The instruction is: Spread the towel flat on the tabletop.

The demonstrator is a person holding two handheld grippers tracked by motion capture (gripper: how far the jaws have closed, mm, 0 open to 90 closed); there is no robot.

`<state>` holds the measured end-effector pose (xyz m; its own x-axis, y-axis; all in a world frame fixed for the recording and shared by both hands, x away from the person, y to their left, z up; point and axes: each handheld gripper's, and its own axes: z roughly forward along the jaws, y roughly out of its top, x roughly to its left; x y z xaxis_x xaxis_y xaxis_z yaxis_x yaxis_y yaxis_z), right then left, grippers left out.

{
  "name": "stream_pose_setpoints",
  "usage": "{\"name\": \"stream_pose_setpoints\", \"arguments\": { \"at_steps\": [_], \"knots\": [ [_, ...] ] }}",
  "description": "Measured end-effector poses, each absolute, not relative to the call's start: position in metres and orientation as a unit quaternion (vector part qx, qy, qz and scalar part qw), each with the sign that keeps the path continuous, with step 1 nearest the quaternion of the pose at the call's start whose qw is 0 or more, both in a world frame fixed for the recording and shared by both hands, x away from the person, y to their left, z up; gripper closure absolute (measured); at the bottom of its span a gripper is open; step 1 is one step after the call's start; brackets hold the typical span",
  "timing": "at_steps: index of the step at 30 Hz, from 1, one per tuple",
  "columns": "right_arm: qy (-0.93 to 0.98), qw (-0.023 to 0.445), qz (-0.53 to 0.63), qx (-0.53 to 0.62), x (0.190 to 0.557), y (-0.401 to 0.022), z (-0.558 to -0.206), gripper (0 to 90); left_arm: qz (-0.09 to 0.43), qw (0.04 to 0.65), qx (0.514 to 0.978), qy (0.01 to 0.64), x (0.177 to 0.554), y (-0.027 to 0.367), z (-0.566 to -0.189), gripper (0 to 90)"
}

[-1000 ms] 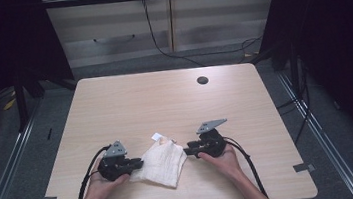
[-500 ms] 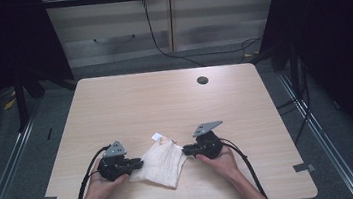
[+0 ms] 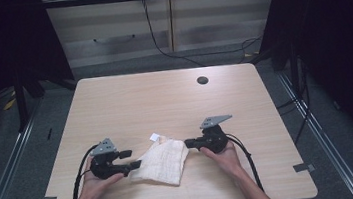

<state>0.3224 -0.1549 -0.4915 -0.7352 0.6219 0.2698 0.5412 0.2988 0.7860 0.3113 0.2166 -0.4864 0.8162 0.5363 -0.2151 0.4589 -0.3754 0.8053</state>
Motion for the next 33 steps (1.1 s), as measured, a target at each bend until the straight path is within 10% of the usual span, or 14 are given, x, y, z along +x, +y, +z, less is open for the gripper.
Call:
{"name": "stream_pose_setpoints", "arguments": {
  "at_steps": [33],
  "knots": [
    [0.754, 0.197, 0.557, 0.288, 0.317, -0.167, -0.277, 89.2, 0.064, 0.479, 0.805, 0.344, 0.318, 0.234, -0.482, 31.2]
  ]
}}
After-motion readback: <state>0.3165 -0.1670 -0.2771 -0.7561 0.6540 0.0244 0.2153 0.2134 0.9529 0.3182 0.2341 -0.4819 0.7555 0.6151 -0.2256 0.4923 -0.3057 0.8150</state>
